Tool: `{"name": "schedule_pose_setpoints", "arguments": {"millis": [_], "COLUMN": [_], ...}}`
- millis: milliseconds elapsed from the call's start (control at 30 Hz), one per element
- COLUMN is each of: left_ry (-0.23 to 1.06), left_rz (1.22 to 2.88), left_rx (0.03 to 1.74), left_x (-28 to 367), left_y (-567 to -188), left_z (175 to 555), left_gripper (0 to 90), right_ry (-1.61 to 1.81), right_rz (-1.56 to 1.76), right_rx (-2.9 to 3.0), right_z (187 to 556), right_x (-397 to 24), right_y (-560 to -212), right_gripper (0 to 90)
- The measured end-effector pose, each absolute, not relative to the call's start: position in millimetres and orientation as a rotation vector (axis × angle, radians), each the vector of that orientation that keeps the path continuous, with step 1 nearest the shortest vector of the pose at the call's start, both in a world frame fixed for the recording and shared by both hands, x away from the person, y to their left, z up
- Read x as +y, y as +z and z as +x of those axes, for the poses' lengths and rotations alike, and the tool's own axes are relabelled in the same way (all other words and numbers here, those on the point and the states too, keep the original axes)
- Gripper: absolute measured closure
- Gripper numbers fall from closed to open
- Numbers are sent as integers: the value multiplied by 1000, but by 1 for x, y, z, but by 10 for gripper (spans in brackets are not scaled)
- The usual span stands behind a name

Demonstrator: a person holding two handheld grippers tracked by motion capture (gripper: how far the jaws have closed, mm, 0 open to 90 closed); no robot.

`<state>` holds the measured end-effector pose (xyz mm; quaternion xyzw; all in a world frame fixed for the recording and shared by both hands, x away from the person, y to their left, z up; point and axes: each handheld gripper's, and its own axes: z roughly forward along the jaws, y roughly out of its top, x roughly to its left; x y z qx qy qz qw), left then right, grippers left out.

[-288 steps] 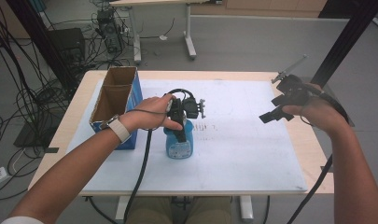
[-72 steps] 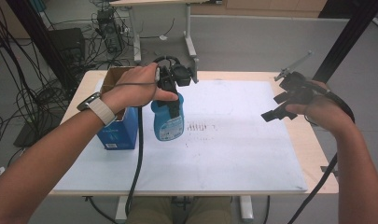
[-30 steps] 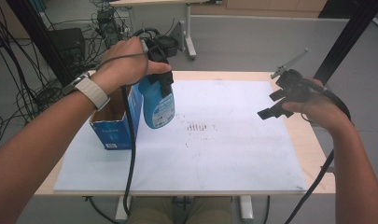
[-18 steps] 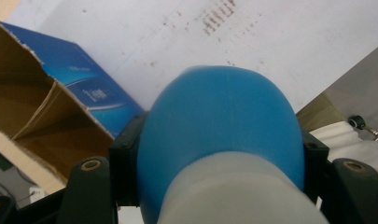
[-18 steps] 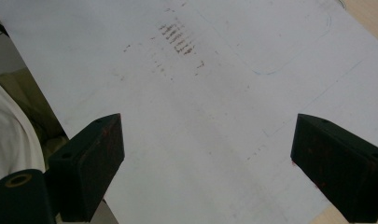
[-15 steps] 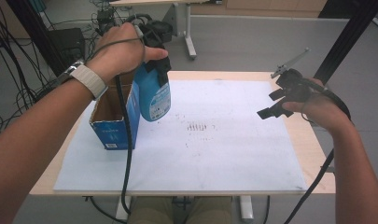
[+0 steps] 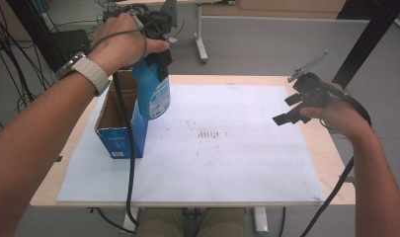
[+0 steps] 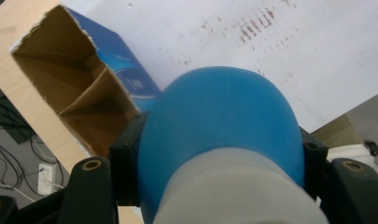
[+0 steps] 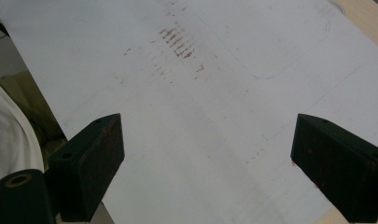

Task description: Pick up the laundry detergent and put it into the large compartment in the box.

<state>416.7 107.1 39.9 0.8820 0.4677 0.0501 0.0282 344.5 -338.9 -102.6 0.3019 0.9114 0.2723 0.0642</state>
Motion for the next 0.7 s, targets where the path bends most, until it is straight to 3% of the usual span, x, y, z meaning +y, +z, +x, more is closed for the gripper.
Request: {"name": "schedule_pose_setpoints", "arguments": {"millis": [700], "left_ry": [112], "left_rz": [2569], "left_rx": [1684], "left_x": [148], "left_y": [62], "left_z": [431], "left_gripper": [375], "right_ry": [855], "right_rz": [849], "right_rx": [2764], "right_z": [358], "right_x": [-336], "right_y": [-102], "right_gripper": [96]}}
